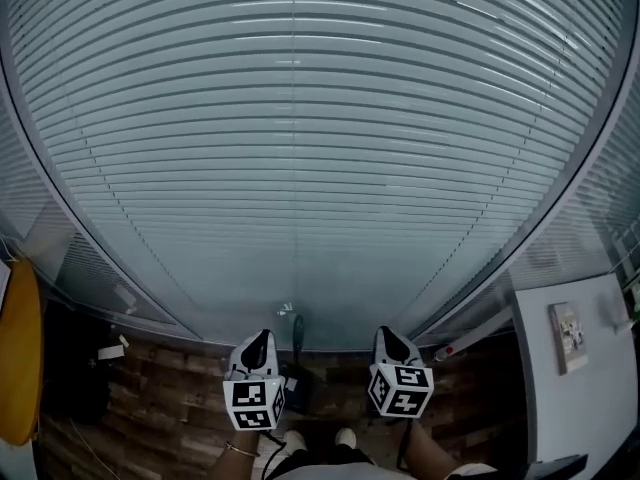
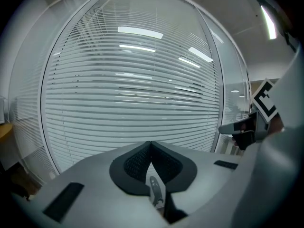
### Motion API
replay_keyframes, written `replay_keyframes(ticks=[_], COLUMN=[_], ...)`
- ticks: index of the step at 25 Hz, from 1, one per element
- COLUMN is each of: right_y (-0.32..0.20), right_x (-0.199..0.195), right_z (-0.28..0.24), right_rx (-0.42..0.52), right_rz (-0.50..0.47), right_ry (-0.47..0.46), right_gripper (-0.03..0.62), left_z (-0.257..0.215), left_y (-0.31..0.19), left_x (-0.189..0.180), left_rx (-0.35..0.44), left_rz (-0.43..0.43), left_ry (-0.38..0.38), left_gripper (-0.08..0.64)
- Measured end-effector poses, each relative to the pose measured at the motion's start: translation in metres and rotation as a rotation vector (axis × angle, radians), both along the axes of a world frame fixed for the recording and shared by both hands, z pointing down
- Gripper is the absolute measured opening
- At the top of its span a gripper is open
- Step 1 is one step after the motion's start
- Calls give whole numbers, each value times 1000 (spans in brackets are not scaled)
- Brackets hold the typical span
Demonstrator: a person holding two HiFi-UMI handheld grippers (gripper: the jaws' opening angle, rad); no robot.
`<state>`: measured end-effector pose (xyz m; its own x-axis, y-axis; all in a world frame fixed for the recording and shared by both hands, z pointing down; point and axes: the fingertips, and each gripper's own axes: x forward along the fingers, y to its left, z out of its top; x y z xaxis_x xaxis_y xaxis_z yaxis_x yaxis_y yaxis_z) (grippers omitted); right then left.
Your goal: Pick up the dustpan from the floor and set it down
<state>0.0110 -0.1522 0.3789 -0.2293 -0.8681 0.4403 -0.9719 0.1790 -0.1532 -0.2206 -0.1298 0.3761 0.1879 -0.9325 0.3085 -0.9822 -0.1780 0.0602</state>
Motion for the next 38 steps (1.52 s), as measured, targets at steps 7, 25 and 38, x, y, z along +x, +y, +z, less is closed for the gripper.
replay_keyframes(ticks=[7, 25, 38], right_y=[7, 50, 67], right_x=[-7, -22, -3], right_z=[34, 188, 236], right_rx=[-66, -213, -253], right_rz=[-8, -82, -73], right_ry=[-1, 43, 45], right_gripper=[32, 32, 32], left_z=[32, 192, 243], left_y=[6, 41, 58], left_x=[-6, 4, 26], left_rx=[-47, -176, -220], left_rz=[-16, -53, -24], left_ry=[-5, 21, -10], left_gripper=[18, 18, 18])
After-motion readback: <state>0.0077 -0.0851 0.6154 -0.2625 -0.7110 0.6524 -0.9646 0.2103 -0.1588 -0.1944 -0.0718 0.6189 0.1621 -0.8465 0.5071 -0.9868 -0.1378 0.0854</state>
